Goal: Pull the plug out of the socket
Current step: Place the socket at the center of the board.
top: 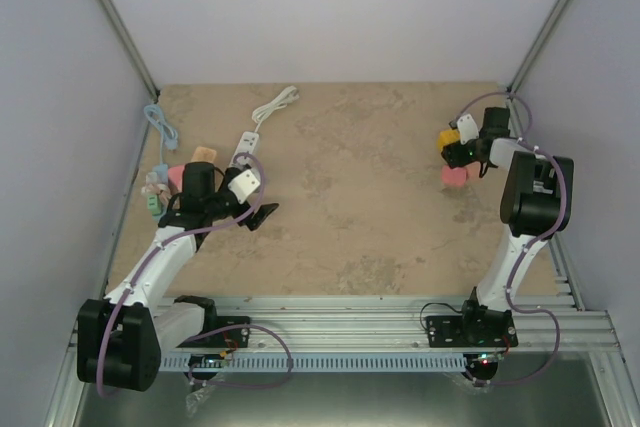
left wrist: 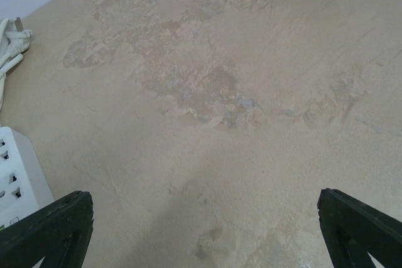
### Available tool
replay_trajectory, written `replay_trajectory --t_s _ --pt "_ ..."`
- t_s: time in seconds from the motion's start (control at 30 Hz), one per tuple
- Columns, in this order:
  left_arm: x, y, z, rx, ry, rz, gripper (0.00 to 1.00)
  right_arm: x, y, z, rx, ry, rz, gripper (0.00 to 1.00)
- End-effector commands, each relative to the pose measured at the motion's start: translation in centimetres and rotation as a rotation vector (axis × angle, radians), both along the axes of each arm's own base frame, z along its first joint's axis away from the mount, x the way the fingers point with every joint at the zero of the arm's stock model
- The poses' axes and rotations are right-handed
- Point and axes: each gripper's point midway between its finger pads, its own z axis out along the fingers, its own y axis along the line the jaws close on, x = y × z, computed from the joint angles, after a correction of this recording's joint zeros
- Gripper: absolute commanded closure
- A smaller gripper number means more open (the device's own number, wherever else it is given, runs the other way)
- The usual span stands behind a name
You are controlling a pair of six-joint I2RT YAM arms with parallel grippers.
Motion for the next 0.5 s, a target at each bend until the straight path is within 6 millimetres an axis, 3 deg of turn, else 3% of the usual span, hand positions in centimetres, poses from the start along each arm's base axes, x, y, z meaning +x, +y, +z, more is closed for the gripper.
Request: replay_trajectory --t_s 0.0,0.03,0.07,0.3,0.47 --pt "0.9 0.8 0.8 0.002 -0.032 0.045 0.00 -0.3 0.0 0.6 -0.004 0.000 0.004 0.17" --pt "1.0 1.0 1.0 0.002 -0.037 0.056 0.00 -0.3 0.0 0.9 -0.003 -0.002 0.005 0.04" --pt "1.3 1.4 1.4 0.003 -0.043 0.070 0.00 -0.2 0.1 1.4 -0.004 -0.013 0.006 0.03" --pt "3.5 4.8 2.7 0.003 -0.047 0.200 0.00 0.4 -1.1 6.9 -0.043 -0.116 -0.064 0.02" --pt "5.0 9.1 2.9 0.021 -0.024 0.353 0.00 -0.2 -1.4 10.7 -0.101 -0.182 -0.055 0.02"
